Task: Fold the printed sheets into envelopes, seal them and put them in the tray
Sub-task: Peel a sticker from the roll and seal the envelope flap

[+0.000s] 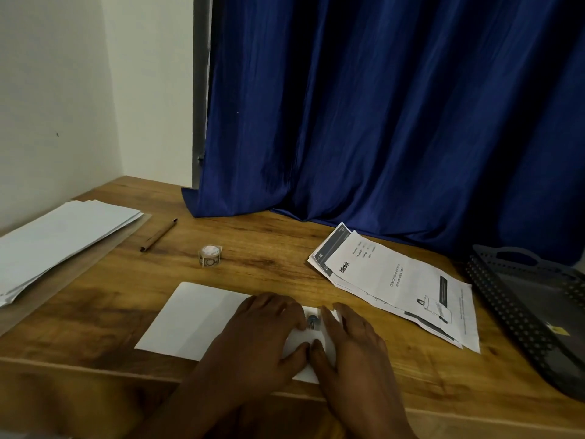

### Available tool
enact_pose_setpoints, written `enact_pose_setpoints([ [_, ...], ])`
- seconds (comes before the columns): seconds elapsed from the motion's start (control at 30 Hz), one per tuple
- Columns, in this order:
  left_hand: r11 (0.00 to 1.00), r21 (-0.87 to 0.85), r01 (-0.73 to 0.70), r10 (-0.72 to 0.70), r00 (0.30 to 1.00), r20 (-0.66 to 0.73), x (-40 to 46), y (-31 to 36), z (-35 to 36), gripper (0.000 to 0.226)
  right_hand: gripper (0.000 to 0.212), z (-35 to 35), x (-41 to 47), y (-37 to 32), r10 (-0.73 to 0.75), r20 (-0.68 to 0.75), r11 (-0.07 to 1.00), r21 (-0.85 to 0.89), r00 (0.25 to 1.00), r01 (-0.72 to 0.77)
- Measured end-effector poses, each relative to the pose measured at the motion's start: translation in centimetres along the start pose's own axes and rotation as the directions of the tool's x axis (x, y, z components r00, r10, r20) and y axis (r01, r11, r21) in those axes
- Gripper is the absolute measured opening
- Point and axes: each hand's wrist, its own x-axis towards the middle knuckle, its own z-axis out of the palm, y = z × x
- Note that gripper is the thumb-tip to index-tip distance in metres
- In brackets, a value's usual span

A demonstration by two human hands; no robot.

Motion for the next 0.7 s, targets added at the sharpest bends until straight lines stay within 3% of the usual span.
enact_pose_setpoints([
  [0.13, 0.994, 0.106, -0.008, 0.003, 0.999, 0.046, 0.0, -0.1, 0.2, 0.064, 0.064, 0.1, -0.4, 0.1, -0.028, 0.003, 0.999, -0.023, 1.0, 0.028],
  [0.37, 0.988, 0.155, -0.021, 0.01, 0.997, 0.071, 0.1, 0.0, 0.2, 0.072, 0.056, 0.1, -0.4, 0.3, -0.046, -0.02, 0.999, 0.006, 0.999, 0.047],
  [0.53, 0.982, 0.185, -0.036, 0.024, 0.998, 0.065, 0.2, -0.1, 0.2, 0.073, 0.045, 0.5, -0.7, 0.1, -0.054, -0.182, 0.98, 0.18, 0.982, 0.087],
  [0.7, 0.988, 0.148, 0.044, -0.055, 0.996, 0.07, 0.2, -0.4, 0.6, 0.084, 0.021, 1.0, -0.9, 0.8, 0.057, -0.285, 0.915, 0.399, 0.957, 0.065],
])
